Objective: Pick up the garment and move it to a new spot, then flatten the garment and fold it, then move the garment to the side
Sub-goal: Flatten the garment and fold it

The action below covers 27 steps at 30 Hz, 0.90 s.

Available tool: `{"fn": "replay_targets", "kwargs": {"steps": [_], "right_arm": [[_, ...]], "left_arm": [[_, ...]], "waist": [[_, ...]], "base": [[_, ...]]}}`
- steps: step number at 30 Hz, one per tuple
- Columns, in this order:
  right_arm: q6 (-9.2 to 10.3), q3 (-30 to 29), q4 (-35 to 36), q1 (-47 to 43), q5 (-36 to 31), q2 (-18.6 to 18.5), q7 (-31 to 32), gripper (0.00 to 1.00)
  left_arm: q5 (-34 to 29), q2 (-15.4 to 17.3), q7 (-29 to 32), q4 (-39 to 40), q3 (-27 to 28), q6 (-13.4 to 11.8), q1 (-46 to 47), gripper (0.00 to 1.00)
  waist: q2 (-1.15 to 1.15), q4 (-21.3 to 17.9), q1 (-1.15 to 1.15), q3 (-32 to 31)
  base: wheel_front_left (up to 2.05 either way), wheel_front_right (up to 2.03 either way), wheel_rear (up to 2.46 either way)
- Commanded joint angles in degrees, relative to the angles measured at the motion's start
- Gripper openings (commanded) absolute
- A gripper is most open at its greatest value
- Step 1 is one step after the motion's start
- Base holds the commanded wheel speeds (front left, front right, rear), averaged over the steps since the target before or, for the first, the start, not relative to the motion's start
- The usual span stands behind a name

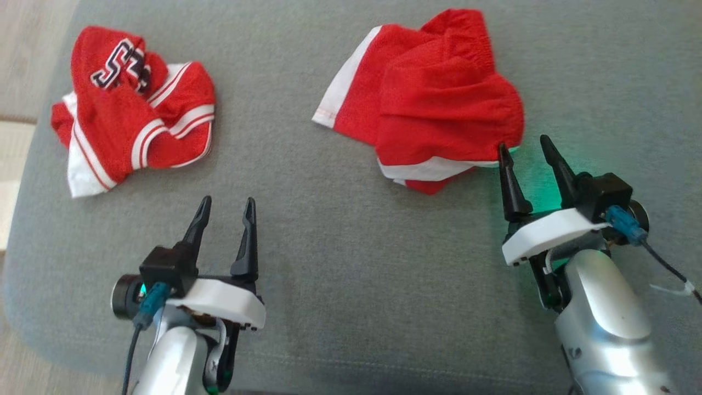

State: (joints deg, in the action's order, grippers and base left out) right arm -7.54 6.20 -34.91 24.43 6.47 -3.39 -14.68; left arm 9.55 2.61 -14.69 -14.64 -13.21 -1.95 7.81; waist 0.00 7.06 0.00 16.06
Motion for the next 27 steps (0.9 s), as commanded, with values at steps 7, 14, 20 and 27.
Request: {"fn": "replay_targets", "kwargs": {"steps": [7, 14, 20, 27], "right_arm": [[0.05, 1.1, -2.5, 4.1, -0.1, 0.5, -0.3, 1.00], [0.05, 2.6, -3.4, 5.0, 1.0, 0.5, -0.3, 0.00], [0.05, 2.7, 0.6, 3.9, 2.9, 0.5, -0.3, 0.00], [0.05, 5.0, 11.4, 5.6, 8.0, -0.5, -0.3, 0.00]], "left_arm": [[0.5, 0.3, -0.3, 2.1, 1.3, 0.3, 3.1, 1.00], [0.8, 0.3, -0.3, 2.0, 0.7, 0.2, 3.9, 1.00], [1.0, 0.3, -0.3, 1.4, 0.5, 0.3, 3.7, 1.00], [1.1, 0.3, -0.3, 0.0, 0.1, 0.5, 2.0, 1.00]], "waist": [[0.00, 2.4, 0.00, 3.5], [0.00, 2.5, 0.00, 4.4], [0.00, 1.0, 0.00, 2.8], [0.00, -2.5, 0.00, -3.0]], "base": [[0.00, 0.00, 0.00], [0.00, 0.00, 0.00], [0.00, 0.00, 0.00], [0.00, 0.00, 0.00]]}}
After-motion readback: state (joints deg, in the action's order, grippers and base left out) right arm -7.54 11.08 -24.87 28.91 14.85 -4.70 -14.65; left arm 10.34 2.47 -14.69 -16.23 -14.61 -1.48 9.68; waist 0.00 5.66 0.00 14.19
